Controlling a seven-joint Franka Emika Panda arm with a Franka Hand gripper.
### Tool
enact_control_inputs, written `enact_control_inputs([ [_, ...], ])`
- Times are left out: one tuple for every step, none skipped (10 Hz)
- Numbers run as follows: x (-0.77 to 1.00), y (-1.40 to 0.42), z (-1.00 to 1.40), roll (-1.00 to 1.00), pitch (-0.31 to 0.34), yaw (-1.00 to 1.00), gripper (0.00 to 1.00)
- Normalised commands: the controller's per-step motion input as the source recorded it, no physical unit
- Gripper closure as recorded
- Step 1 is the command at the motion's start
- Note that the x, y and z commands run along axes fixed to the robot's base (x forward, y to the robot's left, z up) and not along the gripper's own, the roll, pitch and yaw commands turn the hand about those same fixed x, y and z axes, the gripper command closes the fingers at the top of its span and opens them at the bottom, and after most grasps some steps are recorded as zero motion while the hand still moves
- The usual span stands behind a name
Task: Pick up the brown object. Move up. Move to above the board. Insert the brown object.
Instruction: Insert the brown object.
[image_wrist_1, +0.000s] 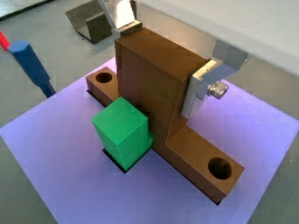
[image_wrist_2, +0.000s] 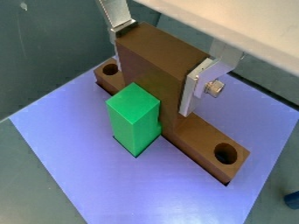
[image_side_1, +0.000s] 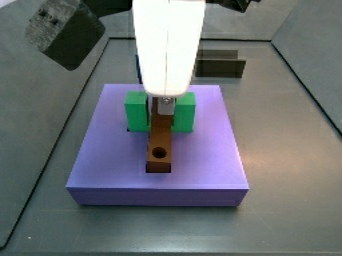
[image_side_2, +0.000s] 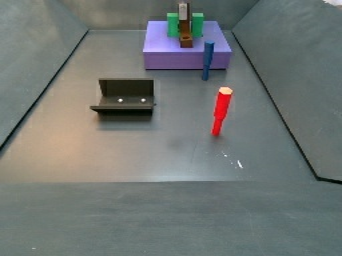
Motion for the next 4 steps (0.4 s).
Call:
enact_control_inputs([
  [0.00, 0.00, -0.41, 0.03, -0.053, 0.00, 1.00],
  [-0.03, 0.00, -0.46, 0.03, -0.066, 0.00, 1.00],
  [0.00, 0.00, -0.28, 0.00, -0.069, 0.00, 1.00],
  [0.00, 0.00, 0.00, 0.00, 0.000, 0.00, 1.00],
])
